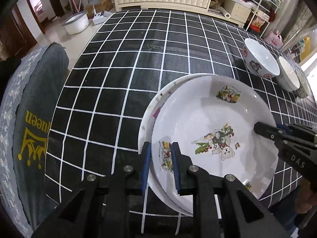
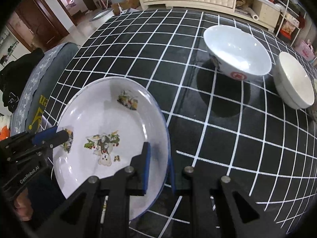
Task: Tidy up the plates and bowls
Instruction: 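Lower the cartoon-print plate onto the pink-flower plate with the right tool, then open both tools and withdraw them from the plate stack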
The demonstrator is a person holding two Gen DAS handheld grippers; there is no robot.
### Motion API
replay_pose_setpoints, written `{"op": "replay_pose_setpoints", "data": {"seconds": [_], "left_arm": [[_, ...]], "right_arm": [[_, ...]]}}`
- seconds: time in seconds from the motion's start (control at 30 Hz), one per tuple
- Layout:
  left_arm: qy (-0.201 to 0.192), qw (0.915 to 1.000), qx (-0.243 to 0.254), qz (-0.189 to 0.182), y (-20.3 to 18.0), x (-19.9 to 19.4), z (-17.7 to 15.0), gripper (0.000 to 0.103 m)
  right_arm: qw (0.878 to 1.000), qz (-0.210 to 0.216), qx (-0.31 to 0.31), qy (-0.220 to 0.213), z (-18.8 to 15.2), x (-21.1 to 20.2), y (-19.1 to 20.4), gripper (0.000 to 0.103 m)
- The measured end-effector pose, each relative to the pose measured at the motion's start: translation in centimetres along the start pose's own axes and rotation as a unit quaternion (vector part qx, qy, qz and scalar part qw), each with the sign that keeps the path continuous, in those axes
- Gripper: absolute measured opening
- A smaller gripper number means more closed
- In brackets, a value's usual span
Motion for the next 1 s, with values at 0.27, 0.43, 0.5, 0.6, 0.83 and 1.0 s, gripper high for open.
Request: {"op": "replay_pose_setpoints", "data": {"seconds": [0.27, 0.43, 0.5, 0.6, 0.83, 1.0], "left_arm": [[-0.008, 0.9999, -0.003, 0.013, 0.0, -1.4, -0.6, 0.03], [-0.018, 0.9997, -0.006, 0.017, 0.1, -2.7, -0.9, 0.03], [-0.021, 0.9996, -0.006, 0.015, 0.0, -3.2, -1.1, 0.03], [-0.028, 0.9996, 0.0, 0.012, -0.7, -4.0, -1.2, 0.03], [-0.047, 0.9986, 0.023, 0.001, -3.4, -6.2, -1.4, 0.035], [-0.057, 0.9972, 0.047, -0.01, -6.1, -7.2, -1.2, 0.035]], "right_arm": [[1.0, -0.017, -0.009, -0.01, -0.4, -1.0, 0.0, 0.022], [1.0, -0.009, -0.002, -0.015, -0.9, -2.0, -0.3, 0.022], [1.0, -0.011, -0.002, -0.019, -0.9, -2.6, -0.3, 0.022], [0.999, -0.023, -0.002, -0.025, -1.2, -3.6, -0.7, 0.022], [0.998, -0.022, 0.01, -0.055, -1.6, -7.0, -1.8, 0.034], [0.997, -0.031, 0.026, -0.073, -2.1, -9.2, -3.7, 0.044]]}}
Point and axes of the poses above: each gripper's, at about its wrist camera, not at the fingertips, and x roughly the way its jaws point, y to its left, z to its top, the point moved 9 cm from there along x, roughly the way its jaws point, and after that the axes turned 9 degrees about -z, right-handed, at the moved point
